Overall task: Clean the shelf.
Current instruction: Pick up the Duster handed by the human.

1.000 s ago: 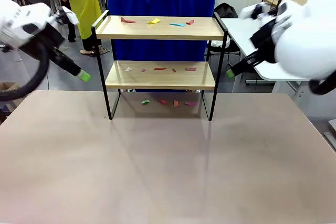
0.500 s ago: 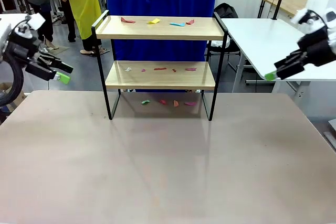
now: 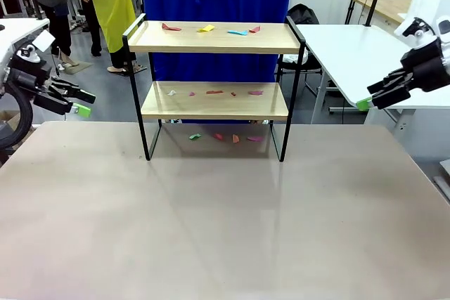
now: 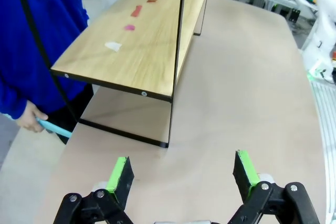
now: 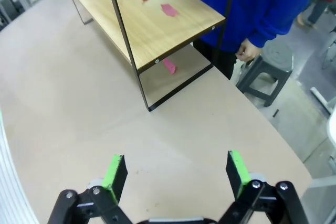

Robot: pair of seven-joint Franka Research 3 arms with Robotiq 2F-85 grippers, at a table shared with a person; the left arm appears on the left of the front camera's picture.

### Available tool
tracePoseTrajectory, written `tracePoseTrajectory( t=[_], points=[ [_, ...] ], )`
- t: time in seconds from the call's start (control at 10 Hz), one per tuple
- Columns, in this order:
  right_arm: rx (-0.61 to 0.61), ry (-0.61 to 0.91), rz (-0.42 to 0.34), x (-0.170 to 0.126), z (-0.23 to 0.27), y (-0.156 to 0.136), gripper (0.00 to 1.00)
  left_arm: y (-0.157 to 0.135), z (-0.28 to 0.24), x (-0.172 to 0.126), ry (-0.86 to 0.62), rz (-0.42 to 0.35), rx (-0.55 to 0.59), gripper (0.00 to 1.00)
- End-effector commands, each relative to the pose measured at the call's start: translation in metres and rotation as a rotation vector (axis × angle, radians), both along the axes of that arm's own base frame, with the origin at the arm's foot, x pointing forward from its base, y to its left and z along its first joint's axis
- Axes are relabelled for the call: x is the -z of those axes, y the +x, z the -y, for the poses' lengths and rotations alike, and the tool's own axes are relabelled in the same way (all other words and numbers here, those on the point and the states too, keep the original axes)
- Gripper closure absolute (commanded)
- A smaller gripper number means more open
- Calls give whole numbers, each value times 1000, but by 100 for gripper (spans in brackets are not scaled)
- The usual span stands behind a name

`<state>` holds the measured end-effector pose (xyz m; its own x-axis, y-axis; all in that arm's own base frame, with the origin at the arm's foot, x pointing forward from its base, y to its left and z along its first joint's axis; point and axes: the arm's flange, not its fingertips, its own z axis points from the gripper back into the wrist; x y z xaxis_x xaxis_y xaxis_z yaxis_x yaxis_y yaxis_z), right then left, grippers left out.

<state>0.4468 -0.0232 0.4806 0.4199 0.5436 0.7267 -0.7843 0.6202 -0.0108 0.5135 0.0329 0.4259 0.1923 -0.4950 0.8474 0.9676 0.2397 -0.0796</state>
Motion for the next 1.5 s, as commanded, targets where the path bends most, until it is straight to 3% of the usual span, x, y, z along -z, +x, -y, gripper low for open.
tracePoseTrajectory(
  t=[0.0, 0.1, 0.2, 0.4, 0.6, 0.9, 1.2, 1.4],
  points=[
    [9, 7, 1, -4, 2, -4, 0, -6, 2, -5, -11, 4, 8, 0],
    [9, 7, 1, -4, 2, -4, 0, 0, 0, 0, 0, 0, 0, 0],
    [6, -11, 0, -2, -2, -1, 0, 13, -6, 6, -48, 19, 74, 0],
    [-75, 37, -13, 9, 37, 27, 0, 34, -28, 19, -102, 65, 97, 0],
    [-185, 152, 27, 26, 73, 60, 0, 56, -45, 33, -212, 161, 148, 0],
    [-241, 266, 143, 53, 121, 98, 0, 90, -70, 62, -361, 237, 190, 0],
    [-268, 329, 257, 80, 146, 116, 0, 109, -84, 87, -472, 349, 160, 0],
    [-229, 360, 278, 92, 157, 124, 0, 114, -86, 96, -479, 398, 139, 0]
  ],
)
